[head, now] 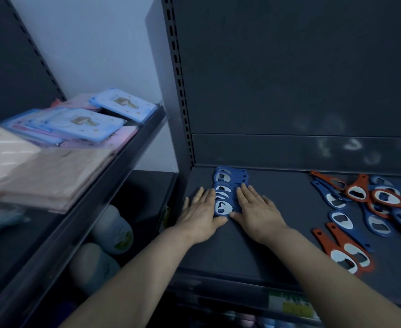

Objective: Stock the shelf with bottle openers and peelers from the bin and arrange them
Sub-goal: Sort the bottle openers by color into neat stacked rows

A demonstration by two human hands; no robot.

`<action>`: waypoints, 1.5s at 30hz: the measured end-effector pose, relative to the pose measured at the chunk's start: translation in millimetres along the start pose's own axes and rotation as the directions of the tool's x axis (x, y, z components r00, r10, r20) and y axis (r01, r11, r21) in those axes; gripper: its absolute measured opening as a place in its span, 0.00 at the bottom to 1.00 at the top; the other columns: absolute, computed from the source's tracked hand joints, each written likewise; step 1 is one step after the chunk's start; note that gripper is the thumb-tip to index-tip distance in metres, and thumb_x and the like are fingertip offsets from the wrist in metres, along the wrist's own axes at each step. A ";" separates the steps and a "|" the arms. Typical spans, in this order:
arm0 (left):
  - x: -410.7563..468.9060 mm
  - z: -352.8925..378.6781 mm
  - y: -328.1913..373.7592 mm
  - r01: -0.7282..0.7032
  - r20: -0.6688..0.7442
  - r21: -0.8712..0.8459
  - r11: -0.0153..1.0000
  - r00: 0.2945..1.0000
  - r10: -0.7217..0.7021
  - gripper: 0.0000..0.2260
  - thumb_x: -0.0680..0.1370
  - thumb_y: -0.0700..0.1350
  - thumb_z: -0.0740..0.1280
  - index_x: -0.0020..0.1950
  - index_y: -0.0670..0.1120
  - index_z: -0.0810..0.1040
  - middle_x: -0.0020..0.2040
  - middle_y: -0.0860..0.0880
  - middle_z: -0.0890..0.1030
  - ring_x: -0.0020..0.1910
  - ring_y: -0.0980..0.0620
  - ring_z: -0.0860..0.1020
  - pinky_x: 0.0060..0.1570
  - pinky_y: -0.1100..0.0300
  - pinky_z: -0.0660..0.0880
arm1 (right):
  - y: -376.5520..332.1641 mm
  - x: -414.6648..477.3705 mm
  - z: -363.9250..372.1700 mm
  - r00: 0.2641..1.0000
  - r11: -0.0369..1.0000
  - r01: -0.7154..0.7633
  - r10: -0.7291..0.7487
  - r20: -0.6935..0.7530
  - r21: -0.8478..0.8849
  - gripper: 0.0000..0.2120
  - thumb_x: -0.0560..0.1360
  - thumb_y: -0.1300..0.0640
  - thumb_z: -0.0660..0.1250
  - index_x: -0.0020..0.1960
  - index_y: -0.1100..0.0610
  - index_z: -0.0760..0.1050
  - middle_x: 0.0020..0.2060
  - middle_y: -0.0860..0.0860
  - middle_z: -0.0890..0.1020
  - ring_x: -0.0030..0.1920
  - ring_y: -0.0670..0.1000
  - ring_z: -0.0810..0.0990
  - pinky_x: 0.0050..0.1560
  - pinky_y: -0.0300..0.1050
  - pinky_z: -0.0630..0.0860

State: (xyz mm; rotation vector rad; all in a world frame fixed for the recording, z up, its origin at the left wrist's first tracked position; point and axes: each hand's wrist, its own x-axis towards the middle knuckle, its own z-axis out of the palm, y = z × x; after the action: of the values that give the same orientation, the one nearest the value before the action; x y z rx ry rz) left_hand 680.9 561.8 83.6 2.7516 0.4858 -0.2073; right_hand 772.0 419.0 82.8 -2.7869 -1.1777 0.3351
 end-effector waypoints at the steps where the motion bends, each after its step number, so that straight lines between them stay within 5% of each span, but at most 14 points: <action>1: 1.0 0.7 0.9 0.002 -0.007 0.001 1.000 1.000 -0.002 0.36 0.80 0.58 0.59 0.79 0.46 0.43 0.80 0.52 0.46 0.78 0.53 0.40 0.76 0.46 0.42 | -0.6 1.1 1.5 1.000 1.000 -0.006 0.006 0.003 0.010 0.34 0.81 0.41 0.48 0.78 0.56 0.39 0.78 0.51 0.41 0.77 0.48 0.39 0.76 0.49 0.43; 19: 22.8 2.9 9.5 0.069 -0.083 -0.067 0.995 0.994 -0.075 0.31 0.82 0.52 0.56 0.79 0.45 0.45 0.80 0.50 0.46 0.78 0.51 0.41 0.76 0.43 0.44 | 8.3 13.4 2.5 0.999 0.996 -0.001 0.004 -0.032 0.088 0.33 0.82 0.44 0.48 0.78 0.57 0.36 0.77 0.51 0.37 0.76 0.49 0.36 0.76 0.48 0.40; 25: 25.2 -2.6 40.3 -0.094 -0.202 0.031 0.995 0.975 0.098 0.21 0.82 0.48 0.59 0.74 0.47 0.64 0.75 0.48 0.62 0.74 0.47 0.58 0.72 0.48 0.60 | 38.4 -20.8 -19.5 0.973 1.000 -0.013 0.013 -0.231 0.005 0.21 0.82 0.50 0.53 0.74 0.51 0.62 0.76 0.50 0.59 0.76 0.51 0.56 0.71 0.49 0.57; 29: 30.7 2.0 92.5 -0.187 -0.213 0.069 0.980 0.957 0.198 0.15 0.80 0.48 0.62 0.66 0.50 0.73 0.65 0.50 0.74 0.65 0.47 0.67 0.63 0.50 0.69 | 80.1 -55.6 -32.4 0.950 0.991 -0.108 0.081 -0.302 -0.073 0.16 0.80 0.56 0.57 0.66 0.49 0.73 0.60 0.49 0.76 0.62 0.54 0.72 0.58 0.47 0.68; 34: 40.1 11.2 160.0 -0.245 -0.158 0.083 0.966 0.954 0.256 0.11 0.80 0.47 0.61 0.62 0.50 0.76 0.59 0.49 0.78 0.61 0.47 0.71 0.57 0.52 0.72 | 136.9 -98.4 -46.4 0.901 0.951 -0.302 0.259 -0.348 -0.073 0.16 0.74 0.60 0.62 0.58 0.47 0.78 0.52 0.49 0.81 0.55 0.55 0.77 0.45 0.45 0.70; 38: 49.9 21.9 201.5 -0.170 -0.112 0.036 0.985 0.979 0.173 0.08 0.79 0.47 0.62 0.53 0.51 0.80 0.54 0.50 0.81 0.55 0.47 0.77 0.49 0.55 0.76 | 176.5 -117.0 -53.4 0.895 0.935 -0.354 0.327 -0.304 -0.035 0.13 0.74 0.59 0.62 0.54 0.46 0.78 0.51 0.49 0.81 0.53 0.55 0.79 0.41 0.43 0.70; 41: 57.3 30.3 218.8 -0.074 -0.126 0.065 0.995 0.989 0.081 0.07 0.78 0.43 0.62 0.53 0.49 0.78 0.53 0.49 0.81 0.53 0.46 0.78 0.45 0.56 0.76 | 184.3 -117.1 -53.6 0.898 0.947 -0.311 0.321 -0.299 0.083 0.08 0.75 0.48 0.63 0.52 0.46 0.77 0.46 0.47 0.82 0.50 0.53 0.80 0.40 0.43 0.71; 45: 61.4 34.6 225.9 -0.001 -0.148 0.047 0.999 0.989 0.008 0.08 0.79 0.43 0.62 0.55 0.49 0.77 0.53 0.49 0.81 0.53 0.47 0.78 0.44 0.56 0.76 | 183.5 -105.9 -51.9 0.913 0.936 -0.339 0.351 -0.209 0.094 0.17 0.70 0.43 0.70 0.51 0.52 0.73 0.46 0.50 0.81 0.49 0.54 0.80 0.42 0.45 0.73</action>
State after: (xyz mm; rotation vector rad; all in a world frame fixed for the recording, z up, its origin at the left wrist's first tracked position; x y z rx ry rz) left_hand 815.5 368.5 107.4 2.8264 0.5187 -0.0126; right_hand 840.5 215.0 118.5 -2.8814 -0.6157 0.0727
